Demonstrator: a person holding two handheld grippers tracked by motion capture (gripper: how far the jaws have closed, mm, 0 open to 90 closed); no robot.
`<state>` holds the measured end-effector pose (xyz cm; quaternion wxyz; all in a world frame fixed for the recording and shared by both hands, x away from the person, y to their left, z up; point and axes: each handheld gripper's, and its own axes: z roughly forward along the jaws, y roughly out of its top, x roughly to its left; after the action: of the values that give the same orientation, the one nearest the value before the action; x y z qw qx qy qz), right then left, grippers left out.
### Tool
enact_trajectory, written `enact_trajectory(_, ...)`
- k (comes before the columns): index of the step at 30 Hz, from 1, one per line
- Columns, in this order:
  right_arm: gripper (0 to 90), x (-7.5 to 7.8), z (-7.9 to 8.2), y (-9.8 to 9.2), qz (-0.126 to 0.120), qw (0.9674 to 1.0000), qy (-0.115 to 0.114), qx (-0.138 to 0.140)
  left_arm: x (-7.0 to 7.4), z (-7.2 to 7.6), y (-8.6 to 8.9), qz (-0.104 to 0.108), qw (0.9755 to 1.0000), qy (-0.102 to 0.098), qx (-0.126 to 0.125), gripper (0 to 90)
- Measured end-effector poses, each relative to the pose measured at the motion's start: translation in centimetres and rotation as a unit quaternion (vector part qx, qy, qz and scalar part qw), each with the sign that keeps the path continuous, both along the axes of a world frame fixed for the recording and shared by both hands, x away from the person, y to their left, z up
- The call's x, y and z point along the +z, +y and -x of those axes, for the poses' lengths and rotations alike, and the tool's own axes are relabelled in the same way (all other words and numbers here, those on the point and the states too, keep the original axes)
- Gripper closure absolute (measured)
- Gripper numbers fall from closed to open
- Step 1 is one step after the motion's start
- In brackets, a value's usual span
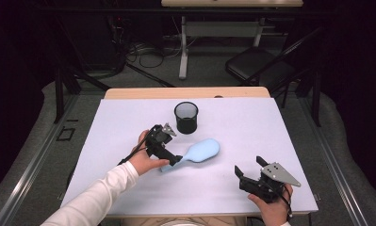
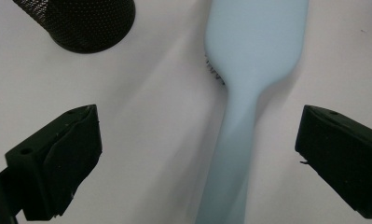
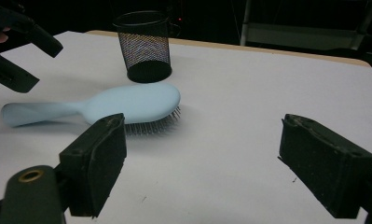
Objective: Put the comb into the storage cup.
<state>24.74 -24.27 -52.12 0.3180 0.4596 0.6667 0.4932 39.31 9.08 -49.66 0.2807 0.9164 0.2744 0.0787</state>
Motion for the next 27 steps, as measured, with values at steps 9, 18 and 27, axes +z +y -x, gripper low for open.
enact_trajectory(9,14.5,0.0,0.0,0.0,-0.001,1.0,0.0,-0.001,-0.6,-0.2,-1.0,-0.003,0.9999,0.014,-0.008,0.5)
enact_trajectory(18,14.5,0.0,0.0,0.0,-0.001,1.0,0.0,-0.001,-0.7,-0.3,-1.5,-0.014,0.9995,0.023,-0.015,1.1)
enact_trajectory(27,14.5,0.0,0.0,0.0,0.0,1.0,0.001,0.0,-1.3,-0.3,-2.2,-0.029,0.9988,0.033,-0.022,2.8)
